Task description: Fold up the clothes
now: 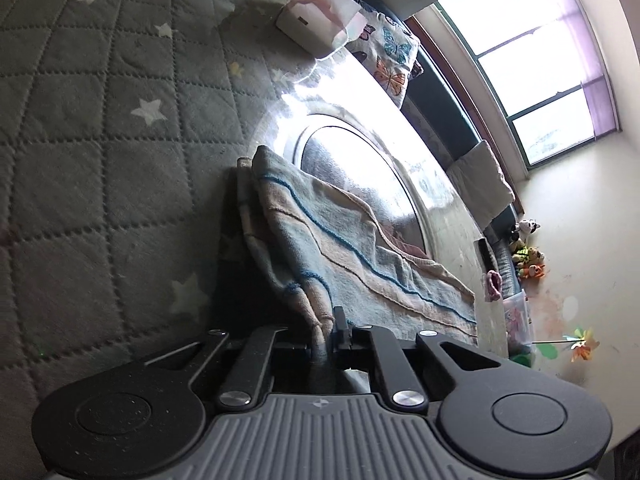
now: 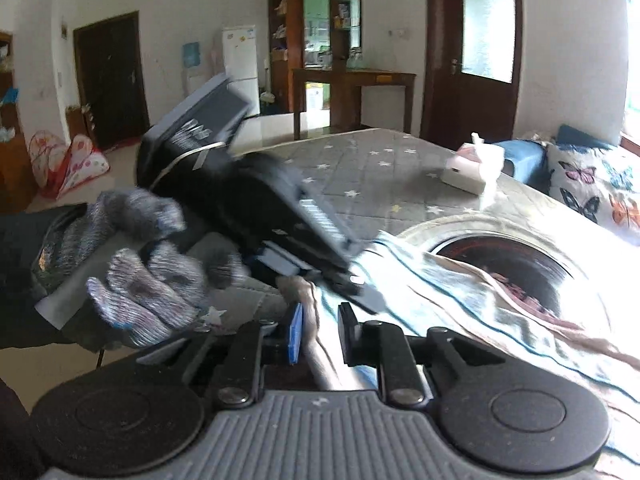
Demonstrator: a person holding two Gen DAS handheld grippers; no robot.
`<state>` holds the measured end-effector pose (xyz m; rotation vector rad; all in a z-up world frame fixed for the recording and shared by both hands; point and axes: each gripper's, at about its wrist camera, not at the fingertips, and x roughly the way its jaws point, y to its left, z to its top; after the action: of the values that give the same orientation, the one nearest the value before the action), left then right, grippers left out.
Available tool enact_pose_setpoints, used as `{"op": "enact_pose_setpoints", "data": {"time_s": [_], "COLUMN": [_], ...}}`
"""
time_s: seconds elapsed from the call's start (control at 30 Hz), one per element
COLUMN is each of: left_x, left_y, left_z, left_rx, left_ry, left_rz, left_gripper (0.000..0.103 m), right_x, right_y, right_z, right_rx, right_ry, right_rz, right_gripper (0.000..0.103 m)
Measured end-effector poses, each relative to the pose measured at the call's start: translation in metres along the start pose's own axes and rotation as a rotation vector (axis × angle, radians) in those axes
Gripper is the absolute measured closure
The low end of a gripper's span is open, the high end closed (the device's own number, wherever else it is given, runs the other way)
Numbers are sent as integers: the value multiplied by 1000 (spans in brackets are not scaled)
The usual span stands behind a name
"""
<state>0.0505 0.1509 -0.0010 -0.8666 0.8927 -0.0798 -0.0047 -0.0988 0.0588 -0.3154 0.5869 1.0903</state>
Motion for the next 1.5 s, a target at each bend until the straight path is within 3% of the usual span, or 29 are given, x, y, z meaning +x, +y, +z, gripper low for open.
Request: {"op": "enact_pose_setpoints", "data": {"time_s": [0.17, 0.4, 0.77, 1.07, 1.5], "left_x": [-12, -27, -30, -43, -51], "left_y": [7, 12, 12, -6, -65], "left_z": [-2, -3, 0, 0, 0], "left_rx": [6, 21, 46, 86, 164], "left_ry": [-2, -9, -3, -35, -69], "left_rz": [11, 13, 3, -3, -3], "left_gripper": [94, 94, 94, 94, 94], "right_x": [1, 48, 97, 92, 39], "right_y": [-47, -103, -136, -135, -88], "right_z": [-5, -8, -5, -1, -30], "right_rx": [98, 193, 250, 260, 216], "right_ry": [33, 105, 133, 146, 182], "right_rz": [-95, -268, -371, -366, -272], "right_gripper": [86, 88, 91, 90, 89]}}
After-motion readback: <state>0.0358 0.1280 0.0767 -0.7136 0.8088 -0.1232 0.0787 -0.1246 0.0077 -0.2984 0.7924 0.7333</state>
